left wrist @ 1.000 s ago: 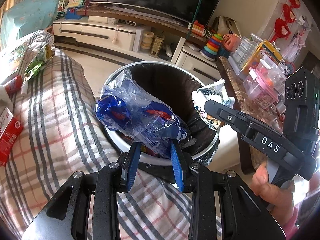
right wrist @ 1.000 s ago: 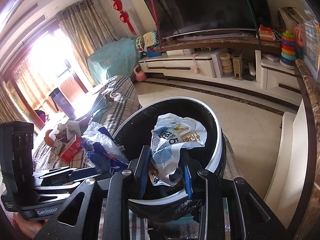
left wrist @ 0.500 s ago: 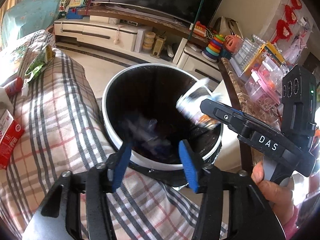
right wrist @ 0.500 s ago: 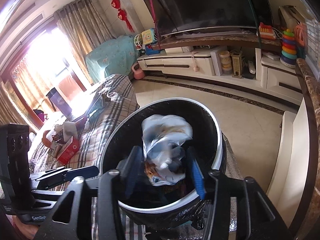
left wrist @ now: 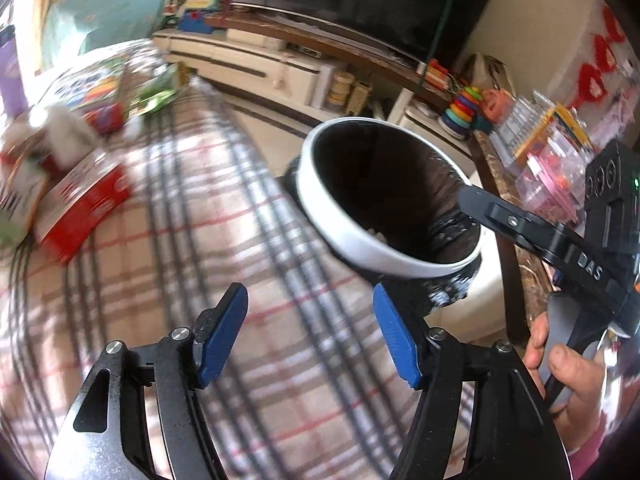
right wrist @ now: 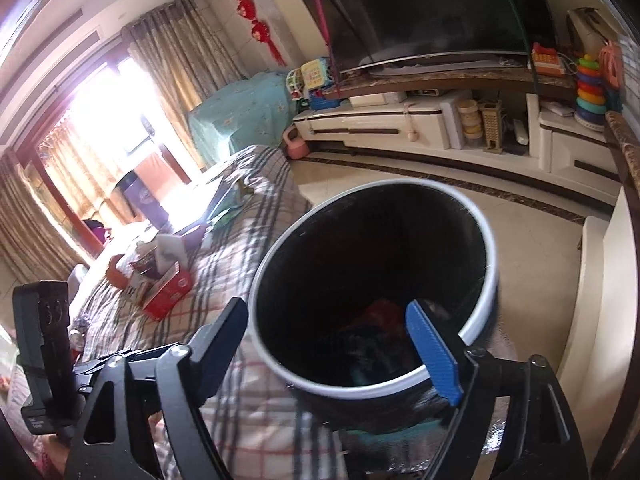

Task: Collect trash
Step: 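Move both open tools away from the bin toward the milk cartons on the bed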

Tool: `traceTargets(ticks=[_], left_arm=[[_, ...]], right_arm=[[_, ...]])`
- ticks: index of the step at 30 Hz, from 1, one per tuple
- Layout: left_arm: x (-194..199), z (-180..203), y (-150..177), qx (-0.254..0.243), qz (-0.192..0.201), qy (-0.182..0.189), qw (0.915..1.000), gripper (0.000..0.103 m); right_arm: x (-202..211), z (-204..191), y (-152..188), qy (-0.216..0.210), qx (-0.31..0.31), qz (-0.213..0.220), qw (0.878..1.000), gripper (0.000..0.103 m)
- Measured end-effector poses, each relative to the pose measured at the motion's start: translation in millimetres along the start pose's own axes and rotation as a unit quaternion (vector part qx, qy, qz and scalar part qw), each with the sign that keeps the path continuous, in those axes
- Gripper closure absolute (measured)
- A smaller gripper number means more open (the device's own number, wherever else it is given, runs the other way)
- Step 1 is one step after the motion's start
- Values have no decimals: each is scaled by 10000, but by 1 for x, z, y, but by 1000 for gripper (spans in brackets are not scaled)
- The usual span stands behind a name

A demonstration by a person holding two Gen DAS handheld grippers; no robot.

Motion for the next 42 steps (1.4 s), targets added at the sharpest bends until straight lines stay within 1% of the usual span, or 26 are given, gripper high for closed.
traceTargets(ticks=[4,12,20,25,31,39,42], left_arm=[[11,-25,9,267,61,-107,9996,35],[33,-76,28,821,184,-340,9959,32],[48,-120,38,1232,316,-577,9902,32],[53,-137,40,1382,377,-680,9874,32],[55,-154,33,1531,443,-769,9842,32],[58,-179,-2,1765,765,-884,9773,32],[56,-191,-12,1839,838,-993,9743,32]], right_arm=[[-6,-20,9,-151,99,-85,9998,13],[-21,-59,26,-393,327,-293,9983,11],[-31,-81,37,-517,481,-450,9965,11],[-37,-88,41,-559,509,-518,9958,11],[-45,-98,48,-615,587,-635,9944,11],[-52,-104,47,-664,600,-672,9937,11],[-55,-106,47,-683,600,-695,9934,11]])
Point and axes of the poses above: each gripper's, at about its wrist camera, not at the fingertips, and x roughly against the way its jaws point, z to its right, y to its underside, the point moved 4 cm from there along -x, roughly the way its jaws point, and after that the axes turned 2 degrees about -y, right-handed, at the moved point
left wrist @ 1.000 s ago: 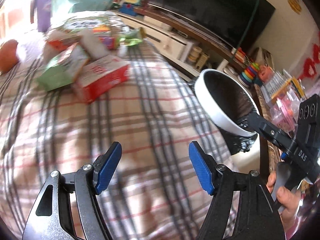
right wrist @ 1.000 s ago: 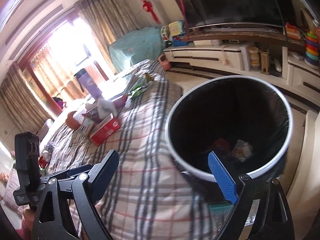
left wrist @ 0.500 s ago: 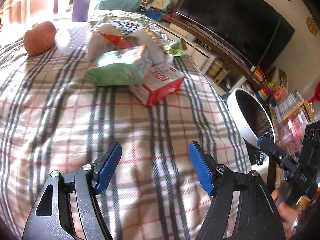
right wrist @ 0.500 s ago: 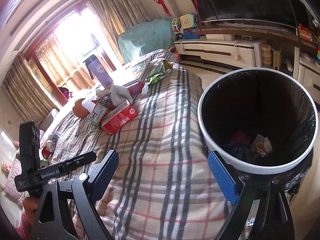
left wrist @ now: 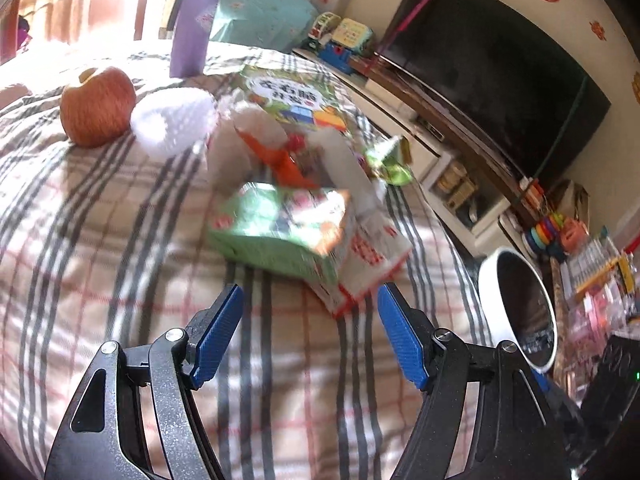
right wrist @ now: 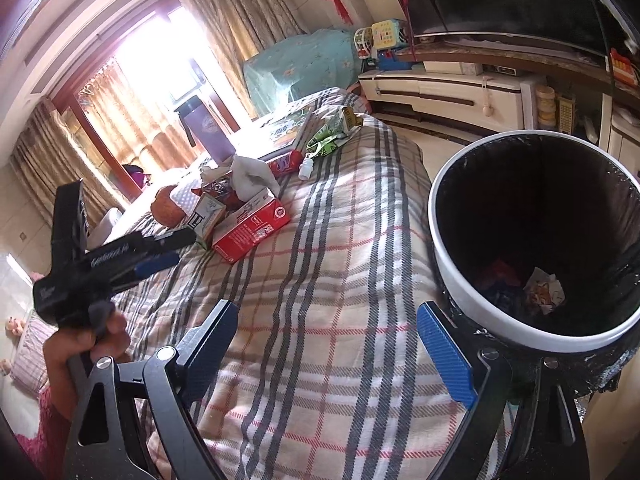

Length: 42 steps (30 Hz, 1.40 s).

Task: Collect trash
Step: 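Move both open tools away from the bin toward the milk cartons on the bed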

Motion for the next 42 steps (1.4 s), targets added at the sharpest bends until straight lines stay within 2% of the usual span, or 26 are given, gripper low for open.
traceTargets(ticks=[6,14,17,21,29,33,36,38,39,40,41,42], left_arm=[[-4,-26,-3,94,61,-331,9994,32],[8,-82,17,328,-66,-716,9969,32],[12,-91,22,397,-126,-674,9969,32],[15,-88,22,254,-120,-611,9977,32],[15,-88,28,158,-225,-609,9978,32],[16,-89,28,156,-248,-550,9981,32],[17,-86,25,102,-255,-480,9985,32],[16,-82,23,59,-252,-457,9986,31],[15,-80,22,43,-254,-443,9987,30],[15,-78,22,22,-254,-428,9988,28],[14,-75,21,8,-248,-412,9988,28],[14,-71,20,0,-243,-390,9989,28]], right_arm=[[-9,-4,-3,-30,57,-34,10000,11],[-33,-23,-12,-197,373,-164,9990,11],[-43,-34,-17,-258,671,-187,9972,11],[-63,-52,-28,-341,1276,-249,9909,11],[-107,-89,-35,-458,2371,-614,9684,5],[-131,-92,-33,-226,2635,-860,9606,5],[-142,-87,-34,-203,2550,-1003,9615,6],[-139,-80,-38,-243,2364,-964,9665,9],[-135,-77,-41,-285,2253,-874,9699,15],[-131,-73,-43,-312,2161,-804,9726,30],[-127,-69,-44,-318,2055,-775,9751,40],[-123,-63,-44,-269,1929,-777,9778,58]])
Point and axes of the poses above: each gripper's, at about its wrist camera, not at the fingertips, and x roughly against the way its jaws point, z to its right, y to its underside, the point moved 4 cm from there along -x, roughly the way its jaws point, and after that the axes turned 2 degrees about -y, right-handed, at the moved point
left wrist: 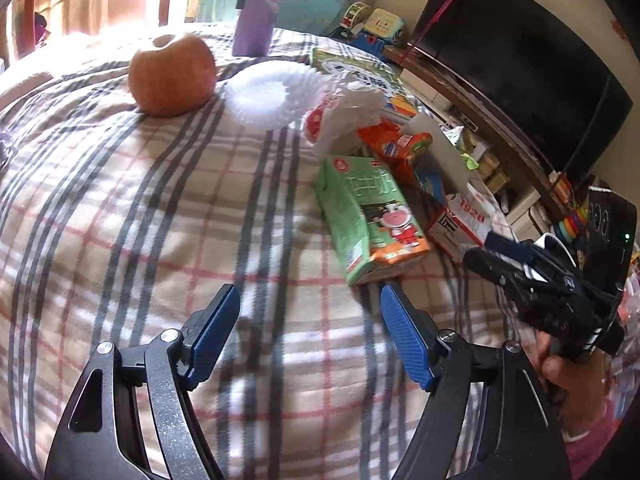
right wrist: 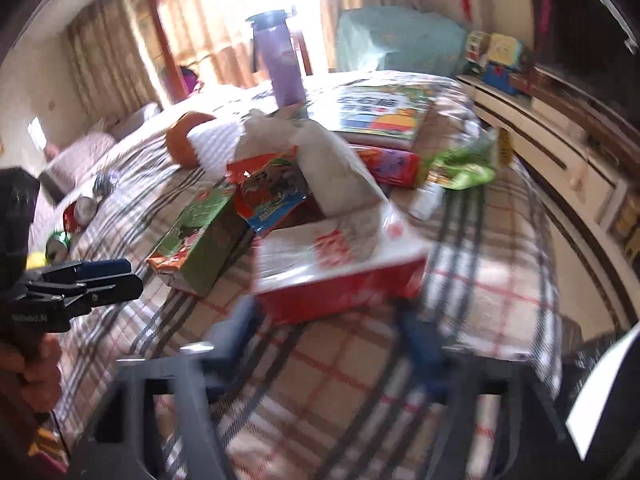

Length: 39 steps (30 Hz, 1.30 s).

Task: Collect trash
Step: 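Move both open tools away from the bin toward the milk cartons on the bed, then grasp the green milk carton with the left tool while the right tool grasps the white milk carton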

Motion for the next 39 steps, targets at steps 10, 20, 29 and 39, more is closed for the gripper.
traceTargets(ticks=[10,20,29,39], left_arm=[[-27,48,-19,-399,192,-239,9987,20],[-23,34,-9,-596,181,-239,9978,50],[-8,14,12,-445,73,-50,9990,51],[4,35,22,-699,22,438,9966,51]], right_arm=[[26,20,16,-68,-806,155,9966,48],[5,8,-2,79,-1447,232,9892,25],[-28,-3,-29,1016,-1643,254,9808,20],[25,-1,3,561,-1245,363,9900,47]])
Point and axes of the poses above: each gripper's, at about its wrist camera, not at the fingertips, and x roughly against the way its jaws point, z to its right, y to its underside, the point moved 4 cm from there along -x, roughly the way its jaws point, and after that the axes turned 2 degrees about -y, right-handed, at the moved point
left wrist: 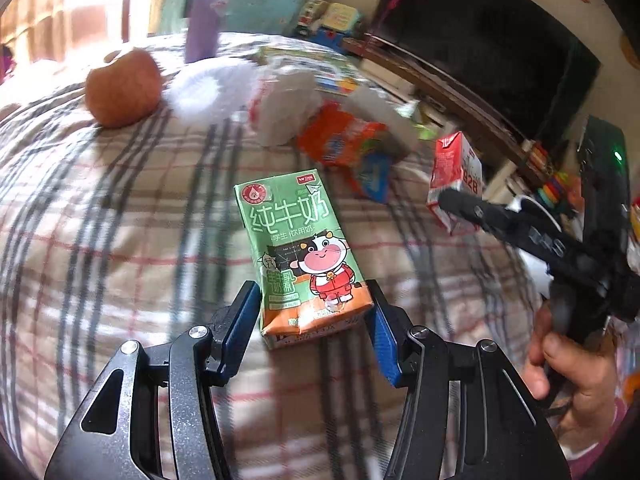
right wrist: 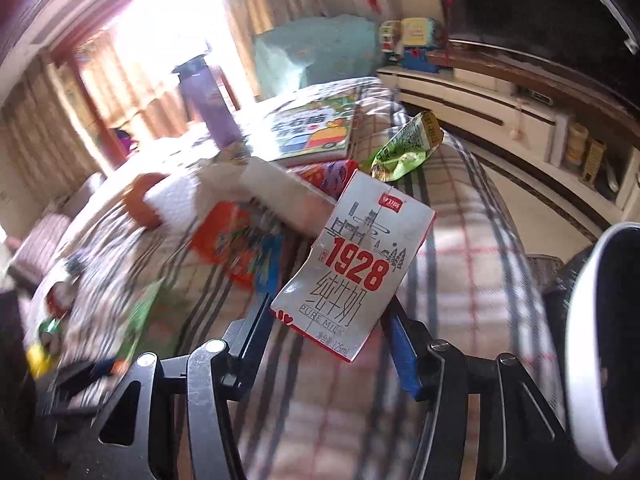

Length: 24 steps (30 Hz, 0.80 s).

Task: Collect trash
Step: 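Grasp the green milk carton with the left tool while the right tool grasps the white milk carton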

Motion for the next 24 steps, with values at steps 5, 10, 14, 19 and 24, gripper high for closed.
traceTargets(ticks=[5,10,14,19,24], left_arm=[[-4,15,8,-313,-170,146,9993,51],[-8,18,7,-361,-179,-89,9991,45],[-10,16,2,-321,-1,-415,9986,31],[-20,12,-3,-132,21,-552,9984,32],[-22,15,-3,-178,0,-580,9982,57]], right_arm=[[25,15,34,-7,379,-565,9977,50],[28,32,39,113,-93,-584,9982,26],[28,24,29,-20,-283,-272,9992,14],[7,22,22,437,-31,-204,9988,16],[8,40,29,450,-308,-195,9983,54]])
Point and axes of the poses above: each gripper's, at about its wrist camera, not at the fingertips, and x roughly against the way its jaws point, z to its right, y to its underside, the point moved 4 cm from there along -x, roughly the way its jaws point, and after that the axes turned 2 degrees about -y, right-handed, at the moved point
